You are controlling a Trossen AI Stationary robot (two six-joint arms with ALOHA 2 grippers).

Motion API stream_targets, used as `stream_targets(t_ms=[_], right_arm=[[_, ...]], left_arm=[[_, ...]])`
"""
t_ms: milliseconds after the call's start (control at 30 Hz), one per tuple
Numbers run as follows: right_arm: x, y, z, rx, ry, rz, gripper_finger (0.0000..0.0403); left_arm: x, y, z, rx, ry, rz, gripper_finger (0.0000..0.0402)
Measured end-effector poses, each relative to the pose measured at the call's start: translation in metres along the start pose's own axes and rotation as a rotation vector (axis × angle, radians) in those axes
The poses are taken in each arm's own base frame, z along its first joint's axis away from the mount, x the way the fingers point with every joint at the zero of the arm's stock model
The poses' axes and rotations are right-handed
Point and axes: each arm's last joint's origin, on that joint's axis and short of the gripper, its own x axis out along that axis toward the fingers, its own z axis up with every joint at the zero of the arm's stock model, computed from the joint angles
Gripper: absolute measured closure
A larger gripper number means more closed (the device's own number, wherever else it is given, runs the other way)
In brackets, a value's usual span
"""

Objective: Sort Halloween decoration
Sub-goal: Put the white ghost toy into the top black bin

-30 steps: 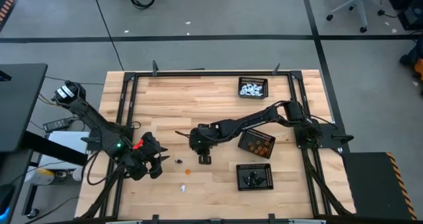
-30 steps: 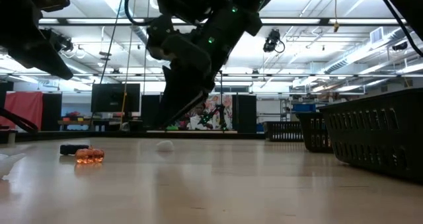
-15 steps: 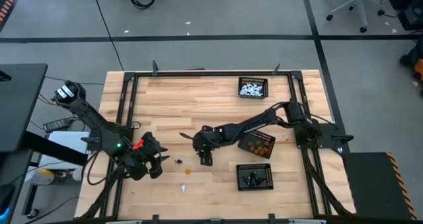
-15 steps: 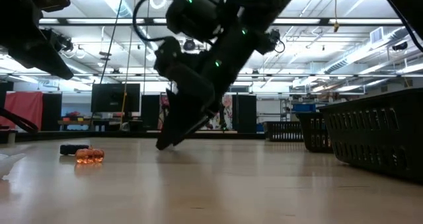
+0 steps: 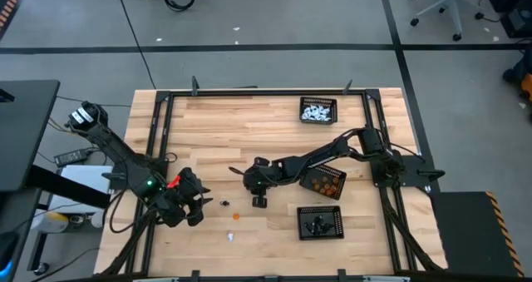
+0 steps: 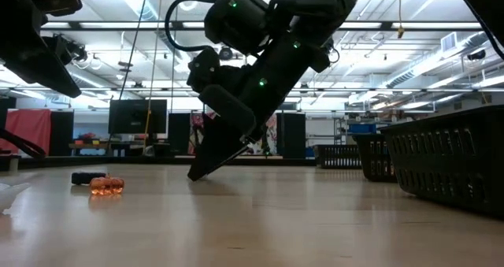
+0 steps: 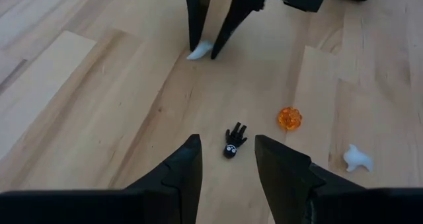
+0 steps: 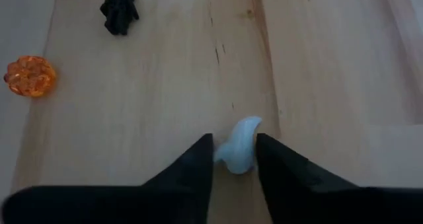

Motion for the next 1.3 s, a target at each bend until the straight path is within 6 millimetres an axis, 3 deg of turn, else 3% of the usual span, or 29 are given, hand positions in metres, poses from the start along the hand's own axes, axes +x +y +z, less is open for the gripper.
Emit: stream_targets(t_ms=[267, 867, 1033, 1300], right_arm=[[0.001, 0.0, 0.001, -0.002, -0.01, 0.0, 0.0346], [0.001, 0.002, 0.003, 0.005, -0.037, 0.009, 0.0372], [-0.003, 0.003, 0.006, 0.008, -0.04, 0.094, 0.0354], [-0.013, 0.005, 0.029, -0.04, -0.139, 0.067, 0.0268]], left_arm=[[0.0, 0.0, 0.0, 0.001, 0.0, 0.001, 0.0253], [0.0, 0.0, 0.0, 0.003, 0.004, 0.002, 0.0253], [0.0, 0.0, 0.0, 0.002, 0.014, -0.005, 0.0253], [0.0, 0.0, 0.0, 0.0, 0.014, -0.009, 0.0253]])
